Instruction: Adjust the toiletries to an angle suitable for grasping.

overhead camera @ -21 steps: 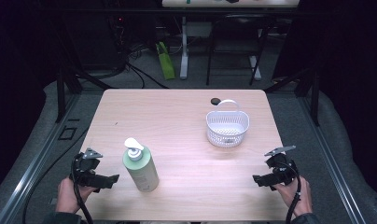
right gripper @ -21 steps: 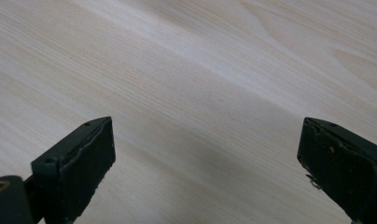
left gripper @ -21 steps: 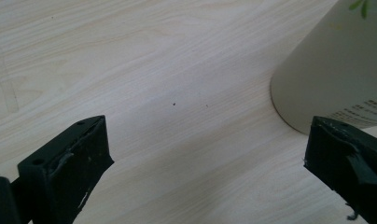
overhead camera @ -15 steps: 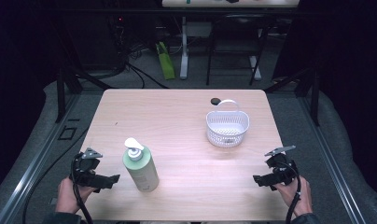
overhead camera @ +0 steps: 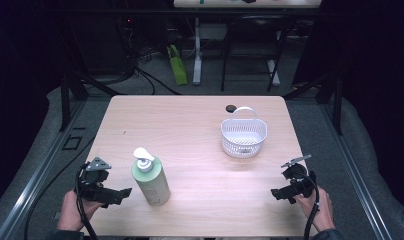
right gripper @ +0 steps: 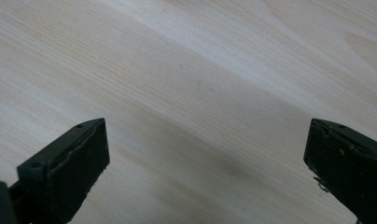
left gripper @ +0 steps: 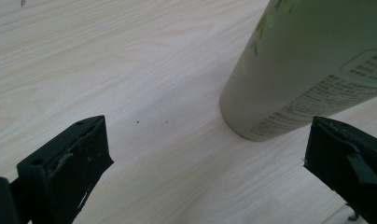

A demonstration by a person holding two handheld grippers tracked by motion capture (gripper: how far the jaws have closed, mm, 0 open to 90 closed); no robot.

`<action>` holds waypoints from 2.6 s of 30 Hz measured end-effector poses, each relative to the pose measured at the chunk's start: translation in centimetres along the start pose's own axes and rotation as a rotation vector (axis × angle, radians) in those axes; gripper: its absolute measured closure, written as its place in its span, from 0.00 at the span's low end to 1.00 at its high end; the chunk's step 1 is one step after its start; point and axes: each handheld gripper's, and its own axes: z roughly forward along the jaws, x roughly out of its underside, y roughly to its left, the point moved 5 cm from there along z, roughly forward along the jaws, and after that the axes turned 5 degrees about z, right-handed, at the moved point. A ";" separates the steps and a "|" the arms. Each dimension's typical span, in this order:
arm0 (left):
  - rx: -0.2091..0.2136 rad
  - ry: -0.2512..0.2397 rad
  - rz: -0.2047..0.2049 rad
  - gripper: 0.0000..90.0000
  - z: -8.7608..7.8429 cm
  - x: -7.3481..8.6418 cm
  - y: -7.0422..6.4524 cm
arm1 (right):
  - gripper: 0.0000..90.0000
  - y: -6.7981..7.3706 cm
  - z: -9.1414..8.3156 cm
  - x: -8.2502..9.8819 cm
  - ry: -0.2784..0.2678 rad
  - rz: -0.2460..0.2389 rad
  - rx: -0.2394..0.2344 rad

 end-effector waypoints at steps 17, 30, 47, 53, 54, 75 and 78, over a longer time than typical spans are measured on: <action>0.095 -0.122 0.043 0.00 -2.4 -2.5 -2.7 | 0.00 0.4 0.4 0.0 0.040 0.020 -0.059; 0.102 -0.259 0.028 0.00 -2.9 -4.4 -4.8 | 0.00 0.6 0.5 0.0 0.056 0.010 -0.075; 0.016 -0.406 0.031 0.00 -2.8 -7.9 -6.3 | 0.00 0.8 0.7 -0.1 0.056 -0.002 -0.094; -0.002 -0.428 0.033 0.00 -2.8 -8.6 -6.5 | 0.00 0.9 0.7 0.0 0.060 0.003 -0.099; -0.004 -0.431 0.035 0.00 -2.8 -8.6 -6.5 | 0.00 1.0 0.7 0.0 0.059 -0.001 -0.103; -0.017 -0.555 0.012 0.55 -3.7 -8.9 -6.5 | 0.00 0.9 0.9 0.1 0.077 -0.006 -0.105; -0.017 -0.563 0.028 0.66 -3.7 -9.0 -6.8 | 0.00 0.9 0.9 0.0 0.076 0.000 -0.094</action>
